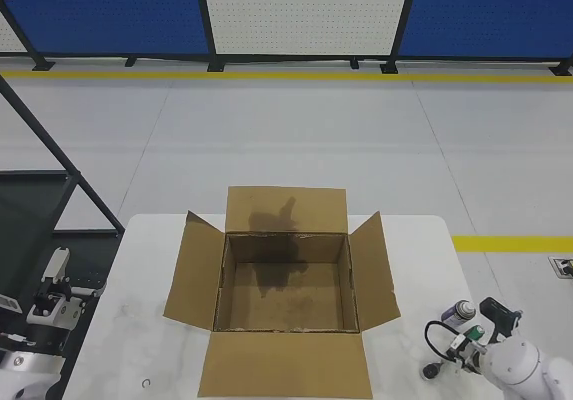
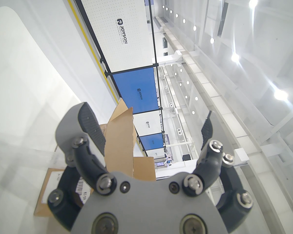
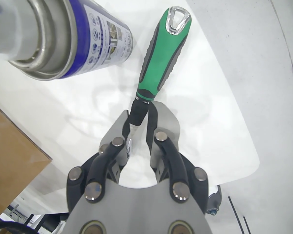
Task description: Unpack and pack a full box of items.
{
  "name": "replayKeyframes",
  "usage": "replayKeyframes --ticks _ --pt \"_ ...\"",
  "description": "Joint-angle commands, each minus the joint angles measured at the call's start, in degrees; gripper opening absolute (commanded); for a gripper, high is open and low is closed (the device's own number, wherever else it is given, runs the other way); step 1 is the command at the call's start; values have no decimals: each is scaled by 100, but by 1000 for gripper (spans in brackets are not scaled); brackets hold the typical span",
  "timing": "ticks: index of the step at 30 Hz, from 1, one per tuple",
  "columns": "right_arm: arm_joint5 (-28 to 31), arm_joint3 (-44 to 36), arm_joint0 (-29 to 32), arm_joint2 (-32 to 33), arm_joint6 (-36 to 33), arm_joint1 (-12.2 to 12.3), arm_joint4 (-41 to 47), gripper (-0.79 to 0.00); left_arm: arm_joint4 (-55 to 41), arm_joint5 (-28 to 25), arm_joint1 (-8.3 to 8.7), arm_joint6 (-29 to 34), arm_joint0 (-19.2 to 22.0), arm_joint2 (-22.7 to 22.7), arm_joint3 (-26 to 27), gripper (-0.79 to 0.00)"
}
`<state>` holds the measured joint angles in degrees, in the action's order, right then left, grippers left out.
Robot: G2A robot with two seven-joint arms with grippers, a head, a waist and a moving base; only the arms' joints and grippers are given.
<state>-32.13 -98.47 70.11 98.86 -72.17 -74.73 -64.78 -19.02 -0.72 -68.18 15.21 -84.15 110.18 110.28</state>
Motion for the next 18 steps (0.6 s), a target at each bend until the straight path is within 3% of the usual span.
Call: replayKeyframes --ticks 1,18 --pt "-1 -7 -11 -25 1 -26 -59 -465 0 0 0 0 0 0 0 0" --pt "161 385 -316 28 -162 -345 -777 -502 0 0 0 0 0 0 0 0"
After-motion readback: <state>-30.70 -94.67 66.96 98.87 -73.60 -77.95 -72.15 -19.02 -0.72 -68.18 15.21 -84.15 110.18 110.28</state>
